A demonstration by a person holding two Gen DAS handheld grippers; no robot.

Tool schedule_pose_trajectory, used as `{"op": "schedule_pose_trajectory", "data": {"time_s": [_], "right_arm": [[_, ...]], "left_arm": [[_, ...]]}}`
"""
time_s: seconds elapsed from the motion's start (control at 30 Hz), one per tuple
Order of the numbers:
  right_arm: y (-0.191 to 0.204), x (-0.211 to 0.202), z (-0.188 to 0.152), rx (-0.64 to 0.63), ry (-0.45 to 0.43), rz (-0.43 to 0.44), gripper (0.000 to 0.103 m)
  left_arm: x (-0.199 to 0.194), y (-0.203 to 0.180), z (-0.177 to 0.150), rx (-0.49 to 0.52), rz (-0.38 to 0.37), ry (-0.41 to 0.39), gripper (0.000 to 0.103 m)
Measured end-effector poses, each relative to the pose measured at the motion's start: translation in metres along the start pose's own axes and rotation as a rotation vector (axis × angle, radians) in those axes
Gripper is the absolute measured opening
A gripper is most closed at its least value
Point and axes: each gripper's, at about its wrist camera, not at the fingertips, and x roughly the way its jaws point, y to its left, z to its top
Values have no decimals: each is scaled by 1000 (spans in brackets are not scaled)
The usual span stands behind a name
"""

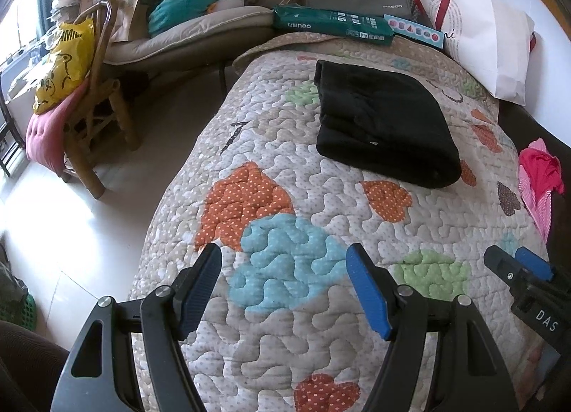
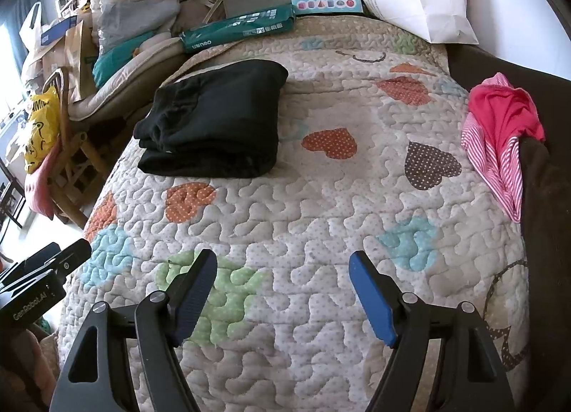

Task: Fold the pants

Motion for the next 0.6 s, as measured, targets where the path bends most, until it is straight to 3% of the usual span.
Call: {"op": "schedule_pose_trajectory", "data": {"time_s": [0.2,0.3,0.37,0.47,0.6], "right_arm": [[3,-3,0,12,-12,2,82],[9,-8,0,1,-22,-3,82],[13,-12,1,-3,-33,-9,82],[14,-21,5,7,-69,-22,82],[13,-36,13,15,-127,-47,82]], "left_arm": [[-4,0,1,4,1,-19,72],[-15,1,3,-13,-9,-67,72],[-29,1,5,-14,19,-147,73],[-61,-2,7,-6,87,-323,95],[-100,-2,14,-31,119,-513,103]]}}
